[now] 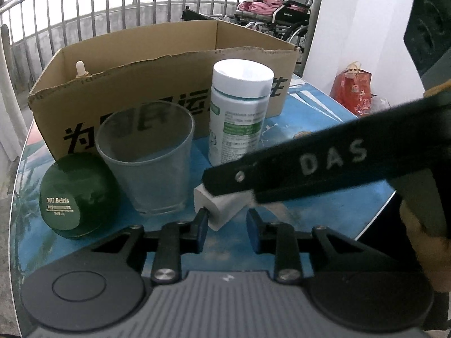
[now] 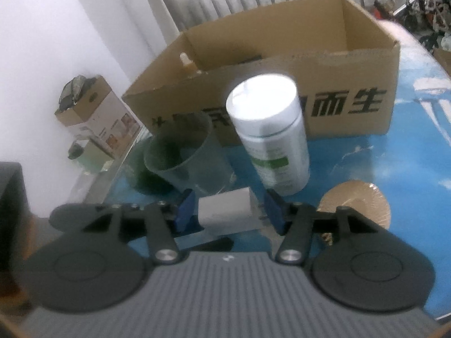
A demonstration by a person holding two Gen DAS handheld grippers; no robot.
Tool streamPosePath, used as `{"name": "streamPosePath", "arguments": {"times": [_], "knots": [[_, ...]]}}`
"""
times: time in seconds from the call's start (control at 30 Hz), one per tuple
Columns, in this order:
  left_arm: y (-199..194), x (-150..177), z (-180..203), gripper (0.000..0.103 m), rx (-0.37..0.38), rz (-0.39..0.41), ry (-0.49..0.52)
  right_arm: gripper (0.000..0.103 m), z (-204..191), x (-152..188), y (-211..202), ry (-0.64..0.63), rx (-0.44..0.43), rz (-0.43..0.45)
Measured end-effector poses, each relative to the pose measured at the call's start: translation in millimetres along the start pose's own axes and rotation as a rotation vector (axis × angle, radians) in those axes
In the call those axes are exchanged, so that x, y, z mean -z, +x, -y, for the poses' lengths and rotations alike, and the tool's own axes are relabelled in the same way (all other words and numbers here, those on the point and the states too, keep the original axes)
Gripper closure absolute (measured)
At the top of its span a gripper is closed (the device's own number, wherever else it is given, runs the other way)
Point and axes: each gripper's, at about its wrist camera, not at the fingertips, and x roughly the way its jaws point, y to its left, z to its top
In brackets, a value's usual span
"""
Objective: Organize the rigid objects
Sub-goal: 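Close the right gripper on the white charger plug, then carry the charger plug into the cardboard box and open the right gripper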
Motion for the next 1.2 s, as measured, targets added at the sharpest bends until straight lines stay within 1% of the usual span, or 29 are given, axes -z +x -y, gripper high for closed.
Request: {"name": "streamPosePath", "arguments": {"times": [0.07, 0.1, 0.17, 0.23, 0.47, 0.53, 0.57, 0.63, 0.73, 0.8, 0.87, 0.9, 0.97, 1.2], "knots": [[0.1, 0.4, 0.1, 0.072, -0.003, 0.004, -0.009, 0.048, -0.8, 1.3, 5.4, 0.005, -0.014, -0.015], [-0.4, 1.4, 0.1, 0.072, -0.004, 0.005, -0.012, 0.046, -2.4, 2.1, 6.2, 0.003, -0.028, -0.017], [-1.6, 2.5, 0.0, 0.072, -0.008, 0.002, -0.012, 0.046, -5.8, 4.3, 5.2, -0.010, -0.022, -0.014], [-4.1, 3.0, 0.7, 0.072, -0.011, -0.005, -0.013, 0.045, -4.7, 6.4, 3.4, 0.005, -0.038, -0.020], [-23.4, 11.8, 4.6, 0.071, 0.015, -0.030, -0.014, 0.045, -2.1, 16.8, -8.3, 0.058, -0.102, -0.058], [-27.2, 14.2, 5.8, 0.068, 0.020, -0.023, -0.009, 0.046, -2.2, 21.2, -10.9, 0.055, -0.107, -0.061], [-28.2, 14.9, 7.2, 0.067, 0.011, -0.016, 0.003, 0.046, -1.5, 23.0, -12.1, 0.055, -0.108, -0.061], [-26.5, 14.7, 10.6, 0.062, -0.013, -0.014, 0.027, 0.047, 1.0, 26.1, -13.1, 0.062, -0.108, -0.061], [-21.2, 13.4, 12.2, 0.061, -0.032, -0.024, 0.046, 0.050, 5.1, 26.8, -10.9, 0.072, -0.102, -0.060], [-16.7, 13.1, 13.7, 0.061, -0.049, -0.030, 0.060, 0.051, 5.6, 27.5, -9.3, 0.071, -0.106, -0.063], [-12.1, 13.0, 12.6, 0.061, -0.050, -0.041, 0.061, 0.054, 5.5, 27.8, -7.3, 0.068, -0.107, -0.067], [-10.2, 13.0, 12.8, 0.065, -0.050, -0.047, 0.059, 0.055, 6.0, 28.5, -5.9, 0.068, -0.106, -0.068], [-9.9, 13.8, 15.3, 0.065, -0.060, -0.045, 0.067, 0.061, 5.8, 29.0, -4.9, 0.058, -0.096, -0.060], [-19.2, 12.2, 17.9, 0.066, -0.076, -0.030, 0.065, 0.063, 1.4, 30.6, -7.7, 0.041, -0.091, -0.046]]}}
